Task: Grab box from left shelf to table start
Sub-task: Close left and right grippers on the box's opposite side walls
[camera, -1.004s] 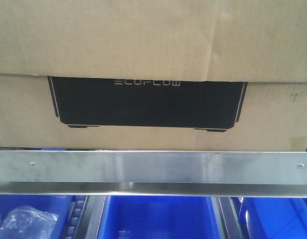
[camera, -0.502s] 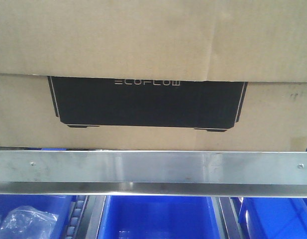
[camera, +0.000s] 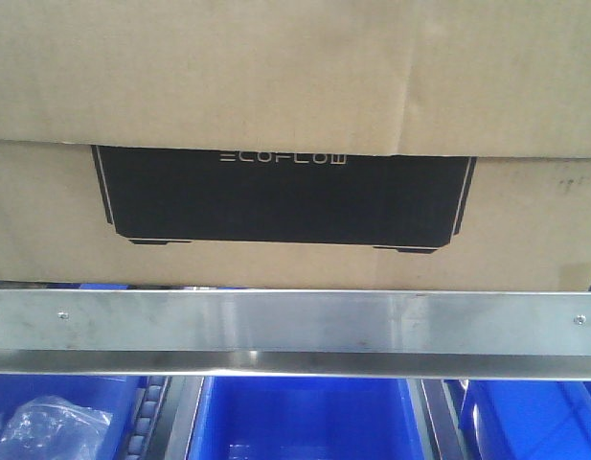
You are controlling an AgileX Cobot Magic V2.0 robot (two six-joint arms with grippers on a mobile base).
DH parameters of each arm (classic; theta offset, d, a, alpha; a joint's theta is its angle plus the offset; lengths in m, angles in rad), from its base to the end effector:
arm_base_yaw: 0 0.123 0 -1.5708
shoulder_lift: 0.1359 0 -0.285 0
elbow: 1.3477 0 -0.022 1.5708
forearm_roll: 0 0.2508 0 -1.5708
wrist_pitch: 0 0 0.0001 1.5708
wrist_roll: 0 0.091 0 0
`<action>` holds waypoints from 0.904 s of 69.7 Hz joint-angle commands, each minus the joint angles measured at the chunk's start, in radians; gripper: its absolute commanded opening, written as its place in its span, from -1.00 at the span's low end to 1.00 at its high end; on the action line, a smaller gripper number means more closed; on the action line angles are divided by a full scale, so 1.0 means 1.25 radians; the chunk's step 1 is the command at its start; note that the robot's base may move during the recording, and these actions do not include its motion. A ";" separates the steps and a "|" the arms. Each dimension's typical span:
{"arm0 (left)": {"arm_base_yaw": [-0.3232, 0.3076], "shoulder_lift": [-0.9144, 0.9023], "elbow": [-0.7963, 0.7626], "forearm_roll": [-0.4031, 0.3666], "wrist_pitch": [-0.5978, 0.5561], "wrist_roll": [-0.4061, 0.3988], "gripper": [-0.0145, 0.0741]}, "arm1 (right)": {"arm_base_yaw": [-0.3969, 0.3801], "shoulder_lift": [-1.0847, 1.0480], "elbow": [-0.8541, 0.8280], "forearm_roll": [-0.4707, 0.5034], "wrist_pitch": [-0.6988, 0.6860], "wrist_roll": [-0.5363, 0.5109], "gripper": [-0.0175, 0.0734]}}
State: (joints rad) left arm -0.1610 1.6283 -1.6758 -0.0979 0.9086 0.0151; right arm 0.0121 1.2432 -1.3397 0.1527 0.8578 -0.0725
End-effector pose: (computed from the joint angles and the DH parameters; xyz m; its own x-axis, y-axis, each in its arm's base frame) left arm 0.3595 -0.0655 0.3948 -0.6972 0.0676 -0.7137 0.1830 0.9793 -0.0861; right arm 0.2590 0.0136 0.4141 -0.6222 0.0201 -0.7826 -0.0850 0.9920 0.0931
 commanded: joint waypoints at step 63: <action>-0.005 -0.025 -0.020 -0.051 -0.083 0.006 -0.91 | -0.003 0.284 -0.245 0.011 0.000 -0.010 -0.52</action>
State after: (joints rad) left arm -0.1610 1.6283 -1.6758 -0.0980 0.8992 0.0151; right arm 0.0121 1.6427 -1.6098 0.1580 0.8959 -0.0890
